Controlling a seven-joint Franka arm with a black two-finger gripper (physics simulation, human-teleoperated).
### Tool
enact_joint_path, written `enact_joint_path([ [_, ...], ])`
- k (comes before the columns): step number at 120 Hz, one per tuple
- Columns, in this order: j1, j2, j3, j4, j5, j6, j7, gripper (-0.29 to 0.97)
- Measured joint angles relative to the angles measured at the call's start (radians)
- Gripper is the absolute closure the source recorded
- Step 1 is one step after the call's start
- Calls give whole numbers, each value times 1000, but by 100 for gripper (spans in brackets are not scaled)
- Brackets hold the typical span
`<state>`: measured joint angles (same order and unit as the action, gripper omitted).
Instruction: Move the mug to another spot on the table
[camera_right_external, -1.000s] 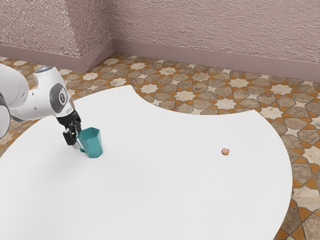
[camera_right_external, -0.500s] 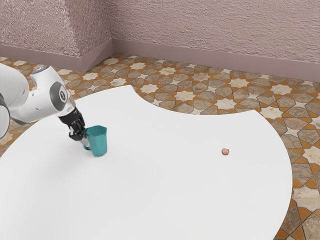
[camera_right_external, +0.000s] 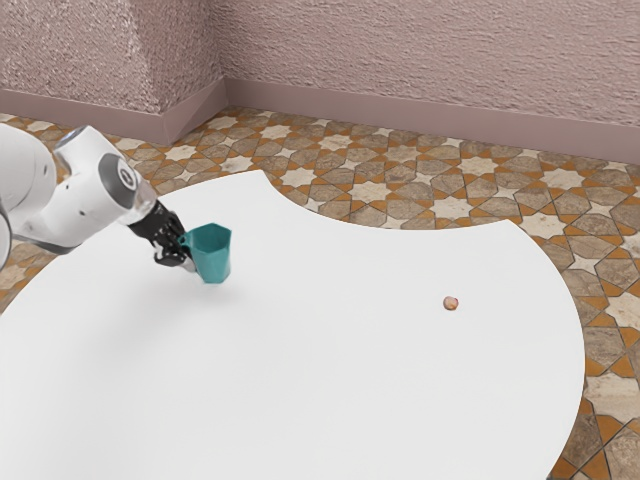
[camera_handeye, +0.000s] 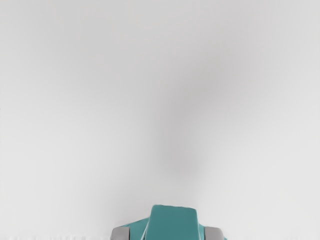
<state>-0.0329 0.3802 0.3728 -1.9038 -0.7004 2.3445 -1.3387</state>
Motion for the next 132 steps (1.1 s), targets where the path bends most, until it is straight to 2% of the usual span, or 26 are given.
enact_joint_path([
  [32,-42,-69,-3,-94,-28,0,40,74],
  [60,-49,-208,-69,-288,-34,20,58,74],
  [132,-71,-237,-112,-413,-81,59,76,79],
])
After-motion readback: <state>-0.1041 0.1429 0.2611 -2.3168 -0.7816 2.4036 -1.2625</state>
